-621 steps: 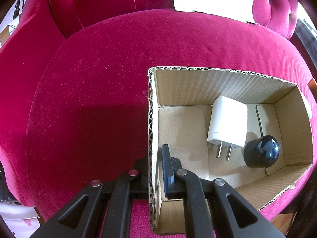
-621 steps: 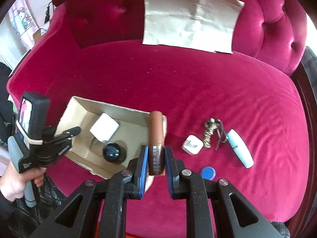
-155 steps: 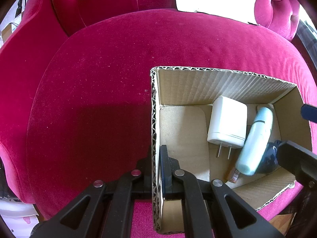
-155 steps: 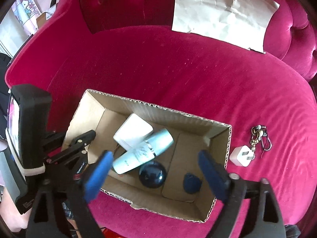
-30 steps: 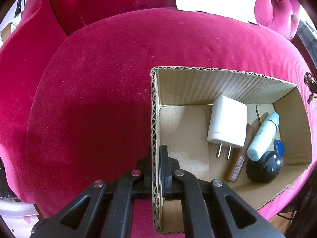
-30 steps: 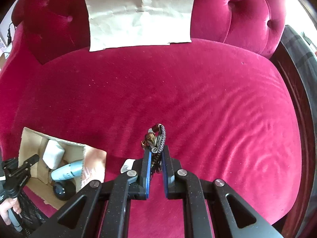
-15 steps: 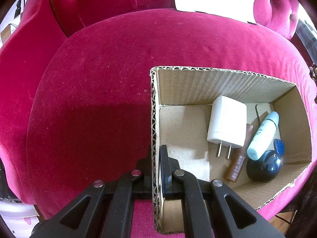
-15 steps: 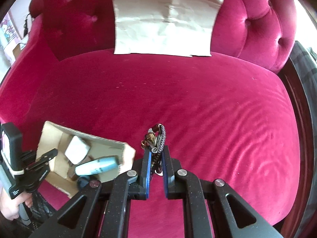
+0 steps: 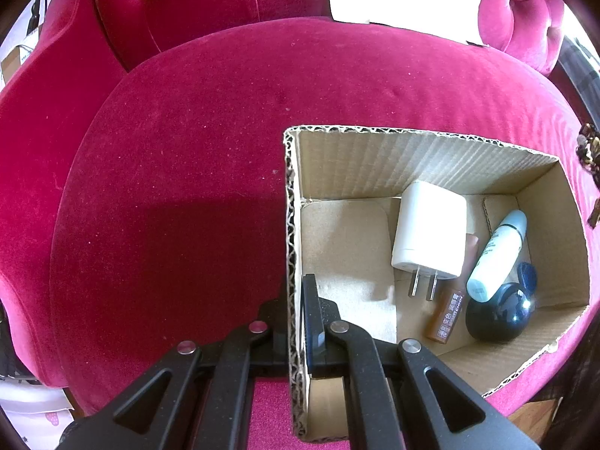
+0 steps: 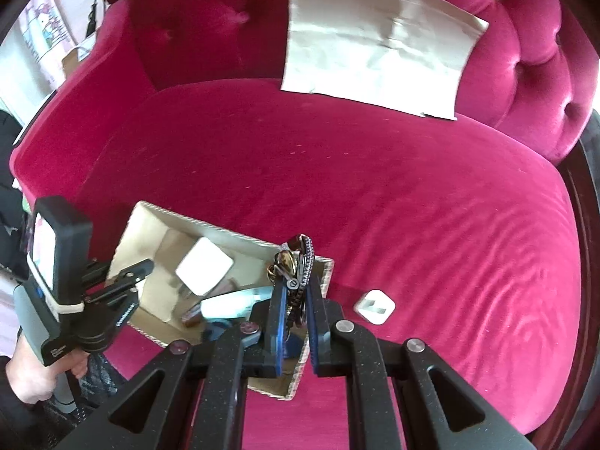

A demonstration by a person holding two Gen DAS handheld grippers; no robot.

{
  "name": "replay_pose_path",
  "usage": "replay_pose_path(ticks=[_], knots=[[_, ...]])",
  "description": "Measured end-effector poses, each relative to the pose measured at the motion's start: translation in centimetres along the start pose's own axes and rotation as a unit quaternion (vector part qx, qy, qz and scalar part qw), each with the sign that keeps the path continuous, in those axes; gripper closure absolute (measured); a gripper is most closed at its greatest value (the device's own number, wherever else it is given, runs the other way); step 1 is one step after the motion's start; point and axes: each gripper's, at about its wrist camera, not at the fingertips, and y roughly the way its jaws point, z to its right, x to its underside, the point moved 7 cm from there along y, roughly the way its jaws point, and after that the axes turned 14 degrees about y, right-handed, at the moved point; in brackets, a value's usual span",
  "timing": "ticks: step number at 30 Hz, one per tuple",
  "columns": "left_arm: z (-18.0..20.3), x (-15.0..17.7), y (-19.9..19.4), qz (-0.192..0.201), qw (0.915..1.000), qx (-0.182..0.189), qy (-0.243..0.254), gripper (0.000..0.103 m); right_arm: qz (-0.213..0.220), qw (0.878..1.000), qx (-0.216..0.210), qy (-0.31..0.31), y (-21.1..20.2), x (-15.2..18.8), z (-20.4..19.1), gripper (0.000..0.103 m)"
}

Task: Organize rigid objects
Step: 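Lift the keychain with the right gripper and carry it over the box, then lower the keychain into the box and open the right gripper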

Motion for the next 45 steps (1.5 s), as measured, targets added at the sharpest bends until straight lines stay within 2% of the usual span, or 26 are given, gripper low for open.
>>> replay_pose_path(ticks=[16, 28, 40, 41, 42, 43, 45], knots=[[-0.2, 0.6, 0.0, 0.006, 1.0, 0.001, -0.004, 0.099, -0.028, 0.998, -0.017, -0.055, 3.2, 2.5, -5.5, 0.095], [-0.2, 0.7, 0.2, 0.006, 1.0, 0.001, -0.004, 0.099, -0.046, 0.997, -0.013, -0.052, 6.0, 2.3, -6.5, 0.095], [-0.2, 0.8, 0.2, 0.006, 1.0, 0.001, -0.005, 0.099, -0.046, 0.997, -0.025, -0.053, 6.0, 2.2, -7.1, 0.093], [-0.2, 0.8, 0.3, 0.005, 1.0, 0.001, -0.005, 0.099, -0.046, 0.997, -0.024, -0.053, 5.9, 2.2, -7.1, 0.083], [-0.1, 0.8, 0.3, 0.005, 1.0, 0.001, -0.005, 0.099, -0.046, 0.997, -0.024, -0.053, 5.8, 2.1, -7.1, 0.06], [-0.1, 0.8, 0.3, 0.005, 1.0, 0.001, -0.005, 0.099, -0.041, 0.998, -0.022, -0.051, 5.6, 2.0, -7.0, 0.052], [-0.1, 0.8, 0.3, 0.005, 1.0, 0.001, -0.005, 0.099, -0.027, 0.998, -0.017, -0.046, 5.1, 1.9, -6.9, 0.029]])
